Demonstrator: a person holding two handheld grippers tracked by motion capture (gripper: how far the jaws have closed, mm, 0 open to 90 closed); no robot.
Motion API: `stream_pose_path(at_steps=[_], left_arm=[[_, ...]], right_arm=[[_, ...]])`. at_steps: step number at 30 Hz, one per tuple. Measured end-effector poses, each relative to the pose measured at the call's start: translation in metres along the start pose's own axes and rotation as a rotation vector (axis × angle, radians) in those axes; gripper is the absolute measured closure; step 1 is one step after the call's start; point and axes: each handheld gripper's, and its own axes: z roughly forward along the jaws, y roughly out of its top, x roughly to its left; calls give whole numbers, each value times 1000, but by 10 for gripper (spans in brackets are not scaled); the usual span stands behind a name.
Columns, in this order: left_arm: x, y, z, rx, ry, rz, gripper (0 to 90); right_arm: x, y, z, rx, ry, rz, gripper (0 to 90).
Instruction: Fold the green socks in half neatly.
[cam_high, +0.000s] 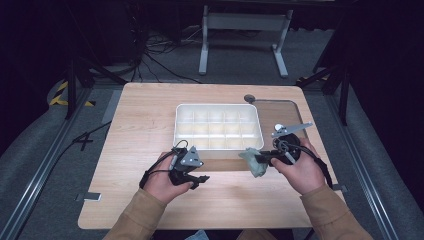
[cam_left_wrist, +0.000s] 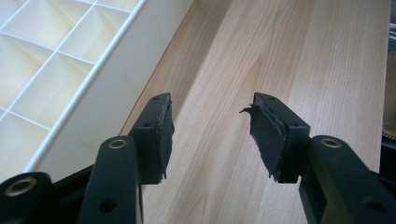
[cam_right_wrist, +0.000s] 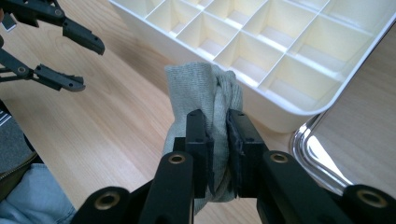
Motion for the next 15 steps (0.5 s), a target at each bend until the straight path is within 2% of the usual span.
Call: stream_pose_path(at_steps=[6, 15], left_arm=[[1, -1, -1, -5, 2, -8, 494], [3, -3, -4, -6, 9, -15, 497]], right_arm=[[-9, 14, 1, 11, -18, -30, 800], [-22, 27, 5, 12, -37, -15, 800]])
